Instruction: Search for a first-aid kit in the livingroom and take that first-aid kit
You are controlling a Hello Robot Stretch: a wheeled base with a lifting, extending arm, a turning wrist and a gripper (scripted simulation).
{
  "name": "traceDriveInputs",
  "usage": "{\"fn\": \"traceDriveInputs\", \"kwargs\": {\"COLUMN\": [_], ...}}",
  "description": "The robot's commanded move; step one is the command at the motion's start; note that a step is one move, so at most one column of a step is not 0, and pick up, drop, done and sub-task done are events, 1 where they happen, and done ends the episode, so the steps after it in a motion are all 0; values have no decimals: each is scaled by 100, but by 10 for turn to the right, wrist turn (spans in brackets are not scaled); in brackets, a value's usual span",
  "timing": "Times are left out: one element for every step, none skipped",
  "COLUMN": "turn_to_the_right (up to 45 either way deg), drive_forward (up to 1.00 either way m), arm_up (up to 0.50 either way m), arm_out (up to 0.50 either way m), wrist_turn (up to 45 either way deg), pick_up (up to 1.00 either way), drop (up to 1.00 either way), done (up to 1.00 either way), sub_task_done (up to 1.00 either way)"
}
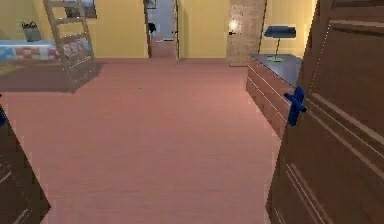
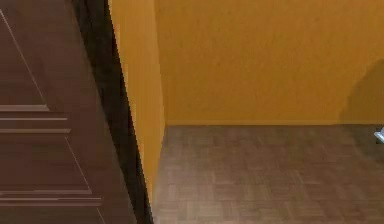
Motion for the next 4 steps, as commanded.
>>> {"fn": "traceDriveInputs", "kwargs": {"turn_to_the_right": [0,0,0,0], "drive_forward": [100,30,100,100], "arm_up": [0,0,0,0], "arm_out": [0,0,0,0], "wrist_turn": [0,0,0,0], "pick_up": [0,0,0,0], "drop": [0,0,0,0], "done": [0,0,0,0], "sub_task_done": [0,0,0,0]}}
